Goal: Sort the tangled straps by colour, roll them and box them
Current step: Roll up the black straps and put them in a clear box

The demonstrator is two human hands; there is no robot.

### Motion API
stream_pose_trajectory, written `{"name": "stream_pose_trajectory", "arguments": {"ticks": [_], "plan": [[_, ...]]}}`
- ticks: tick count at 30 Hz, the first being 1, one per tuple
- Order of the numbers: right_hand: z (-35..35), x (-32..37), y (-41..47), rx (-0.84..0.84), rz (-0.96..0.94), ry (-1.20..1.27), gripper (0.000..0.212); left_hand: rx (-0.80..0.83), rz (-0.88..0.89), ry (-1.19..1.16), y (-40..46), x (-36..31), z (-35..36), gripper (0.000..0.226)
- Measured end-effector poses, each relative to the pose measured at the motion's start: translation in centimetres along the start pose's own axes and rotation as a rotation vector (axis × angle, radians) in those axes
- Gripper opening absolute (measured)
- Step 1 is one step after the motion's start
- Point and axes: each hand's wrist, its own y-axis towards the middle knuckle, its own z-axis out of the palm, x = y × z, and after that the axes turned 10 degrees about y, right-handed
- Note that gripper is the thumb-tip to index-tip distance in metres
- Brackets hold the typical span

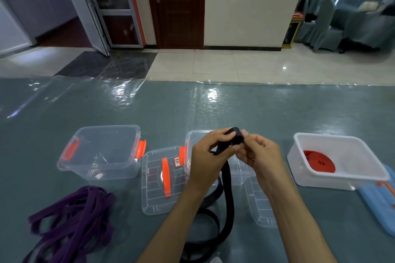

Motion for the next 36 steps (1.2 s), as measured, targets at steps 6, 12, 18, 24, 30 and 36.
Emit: {"name": "stream_pose_trajectory", "arguments": {"ticks": [6, 12, 18, 24, 30, 36], "plan": [[0.1, -0.3, 0.3, 0.025, -0.012, -0.158, 0.031, 0.029, -0.024, 0.006, 0.2, -0.1, -0.3, 0.031], [-0.2, 0.2, 0.1, 0.101, -0.282, -0.246, 0.025, 0.095, 0.009, 0.082, 0.1, -0.6, -0.9, 0.034], [-0.2, 0.9, -0.7, 0.242, -0.324, -0.158, 0.020, 0.170, 0.056, 0.083, 0.6, -1.3, -1.8, 0.036], [-0.4, 0.7, -0.7, 0.288, -0.323, -0.073, 0.022, 0.237, -0.018, 0.036, 0.6, -1.9, -2.1, 0.041], [0.6, 0.3, -0.8, 0.315, -0.316, 0.019, 0.036, 0.082, -0.032, -0.107, 0.8, -3.5, -2.2, 0.043], [1.2, 0.7, -0.5, 0.281, -0.350, -0.088, 0.025, -0.060, 0.027, -0.165, 0.9, -3.5, -2.4, 0.018]]}}
